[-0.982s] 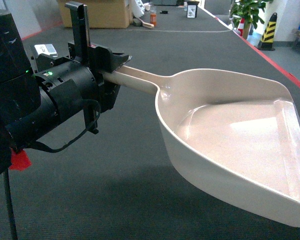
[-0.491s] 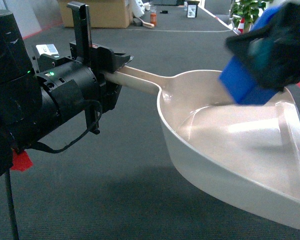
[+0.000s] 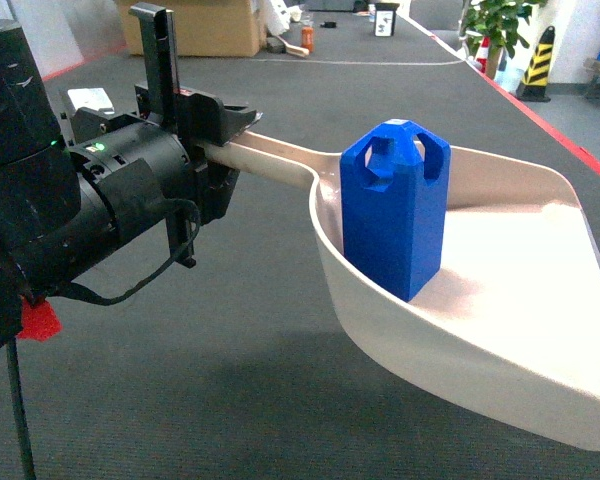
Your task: Place part in tray to right shelf
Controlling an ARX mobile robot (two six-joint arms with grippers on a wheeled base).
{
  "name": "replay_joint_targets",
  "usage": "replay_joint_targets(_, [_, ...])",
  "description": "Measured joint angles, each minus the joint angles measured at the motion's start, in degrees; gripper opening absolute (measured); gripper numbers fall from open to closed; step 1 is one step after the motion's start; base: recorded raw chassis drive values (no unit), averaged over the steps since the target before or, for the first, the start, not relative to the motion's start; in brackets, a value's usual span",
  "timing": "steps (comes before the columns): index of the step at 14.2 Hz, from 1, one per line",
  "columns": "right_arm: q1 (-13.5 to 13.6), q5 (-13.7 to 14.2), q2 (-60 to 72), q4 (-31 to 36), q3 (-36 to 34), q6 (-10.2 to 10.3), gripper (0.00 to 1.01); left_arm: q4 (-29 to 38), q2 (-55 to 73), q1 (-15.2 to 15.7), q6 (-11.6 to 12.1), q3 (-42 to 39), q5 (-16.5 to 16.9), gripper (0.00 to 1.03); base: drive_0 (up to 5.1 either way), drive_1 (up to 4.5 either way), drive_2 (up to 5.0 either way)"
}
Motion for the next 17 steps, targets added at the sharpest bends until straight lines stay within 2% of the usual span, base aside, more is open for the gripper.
replay_joint_targets(1, [-3.32, -0.50, -1.14, -0.17, -2.25, -4.35, 0.98, 0.00, 0.00, -0.26, 0.02, 0.00, 0.09, 0.13, 0.0, 0.00, 0.0])
replay_joint_targets(9, [-3.37, -0.85, -1.14, -0.22, -2.25, -5.25, 0.98, 0.00, 0.00, 0.00, 0.02, 0.00, 0.04, 0.13, 0.0, 0.00, 0.0])
replay_joint_targets(10, [-3.50, -0.85, -1.44, -1.51, -2.19, -4.68, 0.96, 0.00, 0.00, 0.00, 0.00, 0.00, 0.04, 0.13, 0.0, 0.00, 0.0])
replay_joint_targets(12, [-3.82, -0.72, -4.35, -3.78, -4.04, -0.04, 0.78, 0.00, 0.00, 0.00, 0.00, 0.00, 0.04, 0.13, 0.0, 0.00, 0.0])
replay_joint_targets(14, [-3.82, -0.72, -6.14, -3.69, -5.57, 1.36, 0.68, 0.00, 0.00, 0.00, 0.00, 0.00, -0.07, 0.13, 0.0, 0.00, 0.0])
replay_joint_targets(17, [-3.82, -0.72, -7.78, -3.69, -7.06, 2.16, 0.59, 0.00, 0.00, 0.00, 0.00, 0.00, -0.04, 0.13, 0.0, 0.00, 0.0])
